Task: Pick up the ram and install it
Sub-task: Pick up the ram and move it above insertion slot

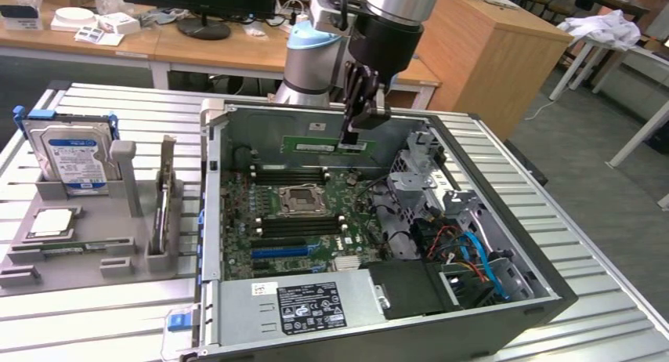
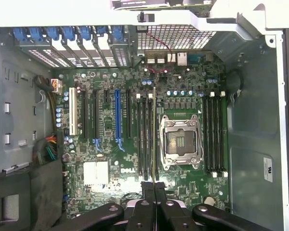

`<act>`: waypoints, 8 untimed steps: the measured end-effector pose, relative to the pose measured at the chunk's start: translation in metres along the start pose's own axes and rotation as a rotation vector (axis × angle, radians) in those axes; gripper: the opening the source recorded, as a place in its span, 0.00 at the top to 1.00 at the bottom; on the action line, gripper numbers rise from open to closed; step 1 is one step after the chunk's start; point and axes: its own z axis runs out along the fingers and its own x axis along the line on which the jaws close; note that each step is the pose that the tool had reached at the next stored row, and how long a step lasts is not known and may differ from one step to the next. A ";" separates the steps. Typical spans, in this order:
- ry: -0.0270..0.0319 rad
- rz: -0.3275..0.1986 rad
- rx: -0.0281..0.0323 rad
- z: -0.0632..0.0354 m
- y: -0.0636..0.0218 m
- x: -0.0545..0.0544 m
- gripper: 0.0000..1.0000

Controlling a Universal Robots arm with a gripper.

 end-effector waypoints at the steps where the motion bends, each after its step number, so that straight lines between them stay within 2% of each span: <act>1: 0.0000 0.000 0.0000 0.0001 0.0001 0.000 0.89; 8: -0.0002 0.000 0.0000 0.0010 0.0006 -0.003 0.89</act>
